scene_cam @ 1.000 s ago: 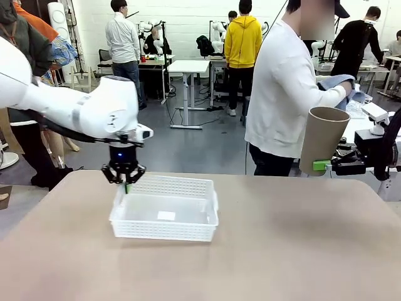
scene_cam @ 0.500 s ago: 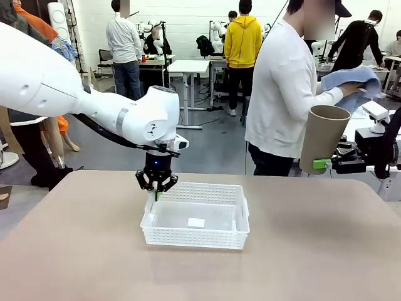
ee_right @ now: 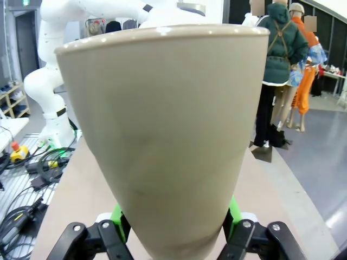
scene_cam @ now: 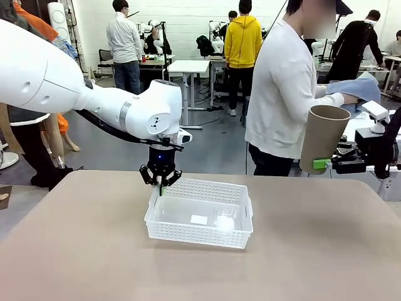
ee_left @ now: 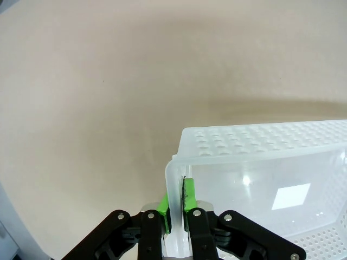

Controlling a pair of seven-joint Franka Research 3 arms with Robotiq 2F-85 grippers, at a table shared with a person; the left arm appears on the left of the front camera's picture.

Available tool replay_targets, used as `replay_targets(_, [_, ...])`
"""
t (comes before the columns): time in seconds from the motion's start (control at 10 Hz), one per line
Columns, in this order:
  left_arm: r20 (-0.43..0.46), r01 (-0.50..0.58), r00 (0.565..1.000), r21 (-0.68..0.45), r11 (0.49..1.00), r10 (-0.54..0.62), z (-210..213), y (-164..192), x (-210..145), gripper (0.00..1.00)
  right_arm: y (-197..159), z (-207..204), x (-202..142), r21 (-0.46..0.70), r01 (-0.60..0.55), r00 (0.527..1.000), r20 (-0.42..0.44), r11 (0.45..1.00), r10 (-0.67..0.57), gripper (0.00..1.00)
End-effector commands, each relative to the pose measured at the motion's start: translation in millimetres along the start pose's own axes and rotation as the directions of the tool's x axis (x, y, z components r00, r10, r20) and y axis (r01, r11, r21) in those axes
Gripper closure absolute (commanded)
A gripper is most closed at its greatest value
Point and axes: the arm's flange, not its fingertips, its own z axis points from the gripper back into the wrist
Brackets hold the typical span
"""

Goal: Clean and organize the cups into the basket.
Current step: Pick up the Organizing basket and move it to the center of the table, then pick up the Reusable plastic cup from the right side of the table and place it inside the Organizing basket.

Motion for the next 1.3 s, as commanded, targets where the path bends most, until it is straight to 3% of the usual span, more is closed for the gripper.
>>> replay_targets(0.0, [-0.005, 0.015, 1.000, 0.014, 1.000, -0.015, -8.4, -6.4, -0.8, 1.00, -0.4, -0.2, 2.5, 0.008, -0.010, 1.000, -0.010, 1.000, 0.010, 1.00])
replay_targets(0.1, [-0.005, 0.015, 1.000, 0.014, 1.000, -0.015, -8.4, -6.4, -0.8, 1.00, -0.4, -0.2, 2.5, 0.008, -0.010, 1.000, -0.010, 1.000, 0.010, 1.00])
replay_targets(0.2, [-0.005, 0.015, 1.000, 0.014, 1.000, -0.015, -8.4, -6.4, -0.8, 1.00, 0.0, 0.0, 0.0, 0.000, 0.000, 1.000, 0.000, 1.000, 0.000, 0.21])
replay_targets(0.3, [-0.005, 0.015, 1.000, 0.014, 1.000, -0.015, -8.4, -6.4, -0.8, 1.00, 9.1, -39.3, 37.2, 0.055, -0.091, 0.984, -0.148, 0.994, 0.098, 0.21])
replay_targets(0.4, [-0.005, 0.015, 1.000, 0.014, 1.000, -0.015, -8.4, -6.4, -0.8, 1.00, 9.6, -81.6, 72.5, 0.132, -0.111, 0.954, -0.264, 0.985, 0.143, 0.21])
replay_targets(0.6, [-0.005, 0.015, 1.000, 0.014, 1.000, -0.015, -8.4, -6.4, -0.8, 1.00, -6.5, -151.9, 115.0, 0.158, -0.037, 0.886, -0.452, 0.987, 0.105, 0.21])
replay_targets(0.7, [-0.005, 0.015, 1.000, 0.014, 1.000, -0.015, -8.4, -6.4, -0.8, 1.00, -9.8, -180.9, 121.8, 0.169, -0.002, 0.841, -0.533, 0.986, 0.093, 0.21])
replay_targets(0.9, [-0.005, 0.015, 1.000, 0.014, 1.000, -0.015, -8.4, -6.4, -0.8, 1.00, -6.7, -237.9, 118.0, 0.202, 0.073, 0.684, -0.723, 0.977, 0.099, 0.21])
replay_targets(1.0, [-0.005, 0.015, 1.000, 0.014, 1.000, -0.015, -8.4, -6.4, -0.8, 1.00, -5.5, -256.4, 112.4, 0.201, 0.108, 0.612, -0.785, 0.974, 0.094, 0.21])
replay_targets(1.2, [-0.005, 0.015, 1.000, 0.014, 1.000, -0.015, -8.4, -6.4, -0.8, 1.00, 3.2, -282.6, 108.7, 0.210, 0.125, 0.526, -0.843, 0.970, 0.115, 0.21])
